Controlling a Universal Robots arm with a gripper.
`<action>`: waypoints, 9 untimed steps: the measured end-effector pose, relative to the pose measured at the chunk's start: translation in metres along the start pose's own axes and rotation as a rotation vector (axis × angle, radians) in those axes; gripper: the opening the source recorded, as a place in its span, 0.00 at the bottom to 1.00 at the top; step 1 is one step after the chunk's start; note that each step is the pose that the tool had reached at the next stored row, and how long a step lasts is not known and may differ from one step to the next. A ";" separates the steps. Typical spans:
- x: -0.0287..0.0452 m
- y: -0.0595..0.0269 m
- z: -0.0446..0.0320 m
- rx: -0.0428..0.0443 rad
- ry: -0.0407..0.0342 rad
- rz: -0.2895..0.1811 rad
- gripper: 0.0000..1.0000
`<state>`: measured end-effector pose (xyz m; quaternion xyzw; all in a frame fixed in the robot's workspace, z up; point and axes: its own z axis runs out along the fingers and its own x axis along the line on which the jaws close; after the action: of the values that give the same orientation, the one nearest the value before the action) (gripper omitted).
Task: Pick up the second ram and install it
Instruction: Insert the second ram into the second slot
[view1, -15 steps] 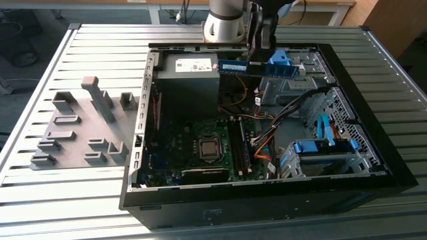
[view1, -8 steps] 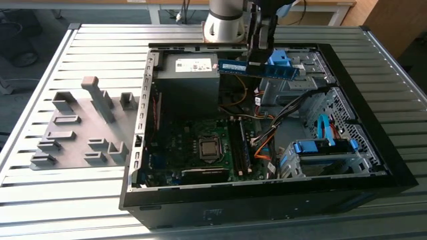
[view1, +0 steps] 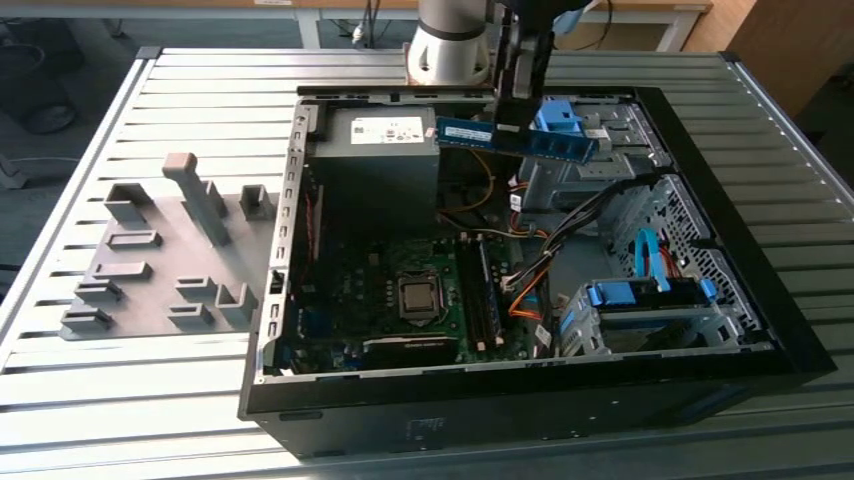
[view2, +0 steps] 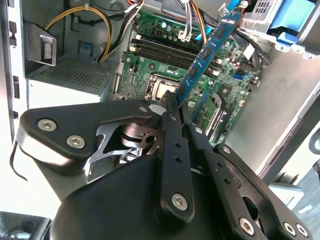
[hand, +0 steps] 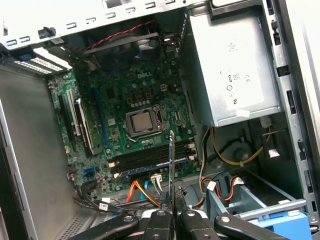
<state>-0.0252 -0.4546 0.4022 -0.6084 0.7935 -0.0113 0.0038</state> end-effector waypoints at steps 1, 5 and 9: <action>0.0000 0.0000 0.0001 0.0000 0.0001 0.005 0.14; 0.0000 0.0000 0.0004 -0.0002 0.0005 0.025 0.14; 0.0000 0.0000 0.0007 -0.0003 0.0009 0.043 0.14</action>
<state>-0.0252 -0.4546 0.4015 -0.5911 0.8065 -0.0114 0.0036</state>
